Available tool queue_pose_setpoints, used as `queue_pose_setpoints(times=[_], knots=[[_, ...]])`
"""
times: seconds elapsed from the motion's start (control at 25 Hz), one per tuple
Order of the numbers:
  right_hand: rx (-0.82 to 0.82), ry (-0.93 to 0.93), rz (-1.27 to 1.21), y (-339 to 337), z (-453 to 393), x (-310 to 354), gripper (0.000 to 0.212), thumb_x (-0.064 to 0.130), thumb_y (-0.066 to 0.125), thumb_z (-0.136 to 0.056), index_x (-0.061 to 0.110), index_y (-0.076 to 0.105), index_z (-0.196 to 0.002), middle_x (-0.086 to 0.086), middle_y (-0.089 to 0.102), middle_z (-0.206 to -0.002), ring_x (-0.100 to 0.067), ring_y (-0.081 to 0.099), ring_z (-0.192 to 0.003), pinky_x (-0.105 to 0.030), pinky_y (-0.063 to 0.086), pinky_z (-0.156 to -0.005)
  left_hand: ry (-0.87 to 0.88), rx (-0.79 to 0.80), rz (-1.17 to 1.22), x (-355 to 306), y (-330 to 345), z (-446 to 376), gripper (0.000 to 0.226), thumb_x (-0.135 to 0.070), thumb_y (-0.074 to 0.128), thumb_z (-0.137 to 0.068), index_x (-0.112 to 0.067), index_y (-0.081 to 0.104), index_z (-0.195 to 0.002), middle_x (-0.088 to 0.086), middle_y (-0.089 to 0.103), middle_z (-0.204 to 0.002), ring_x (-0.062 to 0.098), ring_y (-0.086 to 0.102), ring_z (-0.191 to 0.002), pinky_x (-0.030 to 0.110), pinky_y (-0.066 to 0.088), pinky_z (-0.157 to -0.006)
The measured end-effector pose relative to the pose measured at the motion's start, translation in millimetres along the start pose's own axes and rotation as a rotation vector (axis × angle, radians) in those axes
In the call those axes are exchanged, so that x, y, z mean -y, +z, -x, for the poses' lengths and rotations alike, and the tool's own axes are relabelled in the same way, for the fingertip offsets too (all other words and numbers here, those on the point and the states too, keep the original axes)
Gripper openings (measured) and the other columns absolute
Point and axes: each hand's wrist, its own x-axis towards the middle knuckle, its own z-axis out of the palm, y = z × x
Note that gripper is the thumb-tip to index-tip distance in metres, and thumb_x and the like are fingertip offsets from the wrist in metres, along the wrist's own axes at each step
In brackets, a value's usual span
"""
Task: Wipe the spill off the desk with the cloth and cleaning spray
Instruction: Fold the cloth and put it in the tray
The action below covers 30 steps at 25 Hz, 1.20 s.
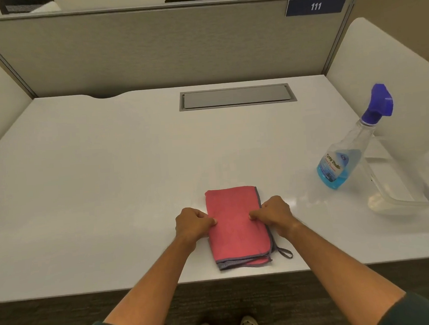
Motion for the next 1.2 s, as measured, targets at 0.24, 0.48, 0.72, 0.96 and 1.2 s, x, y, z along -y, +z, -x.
queue_pose_setpoints(times=[0.24, 0.48, 0.72, 0.96, 1.2], knots=[[0.081, 0.059, -0.215, -3, 0, -3, 0.017, 0.007, 0.078, -0.073, 0.005, 0.061, -0.072, -0.016, 0.064, -0.081, -0.026, 0.065, -0.076, -0.045, 0.059, -0.080, -0.011, 0.020, 0.088, -5, -6, 2, 0.014, -0.010, 0.079, -0.072, -0.003, 0.067, -0.070, 0.014, 0.071, -0.086, 0.025, 0.070, -0.082, 0.041, 0.061, -0.076], [0.104, -0.012, -0.426, -21, 16, 15, 0.030, 0.001, 0.079, -0.076, 0.009, 0.059, -0.097, -0.014, 0.067, -0.104, -0.025, 0.068, -0.088, -0.031, 0.057, -0.063, 0.020, 0.048, 0.300, -27, -24, 9, 0.030, -0.005, 0.080, -0.073, -0.006, 0.059, -0.095, 0.014, 0.068, -0.094, 0.023, 0.069, -0.077, 0.031, 0.059, -0.064], [0.090, -0.220, -0.426, -38, 27, 35, 0.045, 0.003, 0.080, -0.077, 0.014, 0.058, -0.114, -0.014, 0.066, -0.095, -0.030, 0.070, -0.087, -0.036, 0.062, -0.067, 0.220, 0.072, 0.265, -45, -45, 13, 0.029, -0.011, 0.075, -0.081, -0.011, 0.053, -0.099, 0.020, 0.068, -0.088, 0.025, 0.068, -0.078, 0.033, 0.059, -0.067], [0.157, -0.347, -0.380, -50, 27, 46, 0.043, 0.003, 0.082, -0.074, 0.008, 0.069, -0.115, -0.021, 0.066, -0.108, -0.031, 0.068, -0.098, -0.028, 0.060, -0.069, 0.362, 0.118, 0.212, -60, -62, 13, 0.018, -0.003, 0.074, -0.079, -0.014, 0.073, -0.094, 0.013, 0.071, -0.083, 0.025, 0.070, -0.083, 0.040, 0.060, -0.080], [0.135, -0.453, -0.195, -53, 27, 55, 0.048, 0.003, 0.082, -0.073, 0.011, 0.067, -0.118, -0.014, 0.069, -0.103, -0.022, 0.069, -0.093, -0.023, 0.058, -0.068, 0.422, 0.095, 0.092, -67, -75, 12, 0.038, -0.002, 0.084, -0.067, -0.015, 0.073, -0.101, 0.016, 0.072, -0.081, 0.027, 0.072, -0.082, 0.037, 0.060, -0.080]])
